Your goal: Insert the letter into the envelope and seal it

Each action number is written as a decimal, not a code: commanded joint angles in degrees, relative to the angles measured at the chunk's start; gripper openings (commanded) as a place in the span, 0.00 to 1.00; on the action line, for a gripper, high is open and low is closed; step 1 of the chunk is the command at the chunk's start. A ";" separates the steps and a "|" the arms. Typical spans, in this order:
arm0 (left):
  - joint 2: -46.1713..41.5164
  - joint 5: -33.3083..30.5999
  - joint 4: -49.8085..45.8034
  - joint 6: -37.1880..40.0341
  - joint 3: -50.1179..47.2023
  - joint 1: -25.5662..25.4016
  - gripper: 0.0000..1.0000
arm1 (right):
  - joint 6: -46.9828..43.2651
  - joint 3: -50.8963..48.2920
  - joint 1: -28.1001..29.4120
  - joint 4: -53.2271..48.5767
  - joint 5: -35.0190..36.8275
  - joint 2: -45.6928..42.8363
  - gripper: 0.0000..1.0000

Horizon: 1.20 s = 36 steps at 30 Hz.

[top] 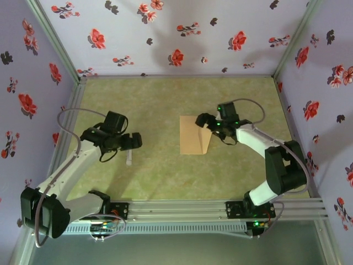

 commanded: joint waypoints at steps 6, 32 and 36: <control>4.21 -2.75 2.79 -0.42 -6.86 0.43 1.00 | -5.25 11.41 13.57 -10.52 11.33 5.06 1.00; 21.24 -4.36 15.66 1.70 -8.19 0.68 0.53 | -4.39 11.78 16.86 -14.13 14.70 7.12 0.99; 21.68 -4.14 16.11 1.35 -8.63 0.74 0.53 | -4.35 11.50 16.19 -14.29 14.52 7.11 0.99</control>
